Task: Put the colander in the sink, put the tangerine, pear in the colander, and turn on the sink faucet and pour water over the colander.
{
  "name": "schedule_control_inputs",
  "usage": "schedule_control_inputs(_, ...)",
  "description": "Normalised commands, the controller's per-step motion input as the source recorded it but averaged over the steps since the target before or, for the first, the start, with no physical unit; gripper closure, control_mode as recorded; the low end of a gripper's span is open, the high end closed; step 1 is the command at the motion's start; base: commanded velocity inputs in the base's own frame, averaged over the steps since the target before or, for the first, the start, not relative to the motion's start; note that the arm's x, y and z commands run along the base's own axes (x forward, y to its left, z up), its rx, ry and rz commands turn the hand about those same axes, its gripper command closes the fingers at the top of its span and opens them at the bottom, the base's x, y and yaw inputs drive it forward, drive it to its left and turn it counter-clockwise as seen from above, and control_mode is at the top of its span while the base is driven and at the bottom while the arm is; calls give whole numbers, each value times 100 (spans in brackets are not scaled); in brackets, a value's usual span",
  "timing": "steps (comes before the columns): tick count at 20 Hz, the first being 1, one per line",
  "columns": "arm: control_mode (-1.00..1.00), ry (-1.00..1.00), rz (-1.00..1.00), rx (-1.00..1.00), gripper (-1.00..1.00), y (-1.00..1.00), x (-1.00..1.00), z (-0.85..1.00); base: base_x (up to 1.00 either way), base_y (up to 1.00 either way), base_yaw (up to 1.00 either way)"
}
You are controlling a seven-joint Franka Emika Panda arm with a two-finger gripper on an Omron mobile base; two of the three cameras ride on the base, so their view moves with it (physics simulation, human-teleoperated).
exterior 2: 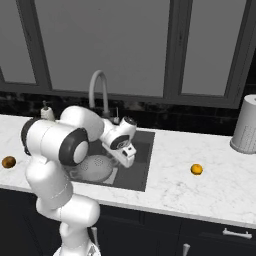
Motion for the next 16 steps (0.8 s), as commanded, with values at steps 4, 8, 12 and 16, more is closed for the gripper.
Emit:
schedule_control_inputs(4,-100,-27,1,-23,-100,-21,-57,49,0,0,0)
schedule_control_inputs(8,-100,-28,0,-36,-100,-16,-63,31,0,0,0)
schedule_control_inputs(12,-100,-20,0,-34,-100,-20,-44,40,0,0,0)
schedule_control_inputs(16,-100,-4,0,-25,-100,-24,-28,58,0,0,0)
